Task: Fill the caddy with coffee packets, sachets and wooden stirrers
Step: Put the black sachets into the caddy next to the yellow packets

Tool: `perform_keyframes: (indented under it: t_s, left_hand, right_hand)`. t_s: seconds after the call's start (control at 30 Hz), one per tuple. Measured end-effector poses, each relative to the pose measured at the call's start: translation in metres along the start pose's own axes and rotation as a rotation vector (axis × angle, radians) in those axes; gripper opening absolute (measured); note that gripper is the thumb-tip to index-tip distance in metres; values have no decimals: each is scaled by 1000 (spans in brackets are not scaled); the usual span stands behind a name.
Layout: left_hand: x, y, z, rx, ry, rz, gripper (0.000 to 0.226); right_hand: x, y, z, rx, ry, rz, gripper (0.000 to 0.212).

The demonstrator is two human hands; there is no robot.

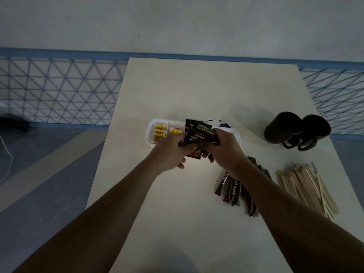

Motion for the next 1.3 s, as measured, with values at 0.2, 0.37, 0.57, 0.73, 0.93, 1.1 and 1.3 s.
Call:
perform_keyframes:
  t_s: [0.2,0.37,0.57,0.73,0.93,1.1,1.3]
  left_hand:
    - [-23,2,-26,40,11,-159,13]
    - [-29,-3,-37,38,61,-137,17]
    - [-24,-14,-39,48,10,-202,27]
    - [-22,-24,-39,16,1,-168,30]
    - [-24,-30,-41,-33,47,-147,21]
    - [-23,-33,-42,-95,65,-184,12]
    - [-24,-29,-43,-78,27,-267,5]
  right_hand:
    - [-1,-16,-13,-1,46,-38,12]
    - [4,-4,-29,42,38,-55,23]
    - [10,11,-38,115,53,28,21]
    - [8,13,-44,142,62,166,21]
    - [8,9,-46,126,71,300,23]
    - [10,12,-49,132,75,401,31]
    - [10,8,-48,119,127,473,29]
Point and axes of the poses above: each hand's wrist, its own z-axis away from the middle knuckle, its own x-axis out of the palm, y = z × x, the point moved 7 cm from there along -z, towards the middle knuckle, and after that the axes turned 11 degrees about x, right-handed, at the moved point
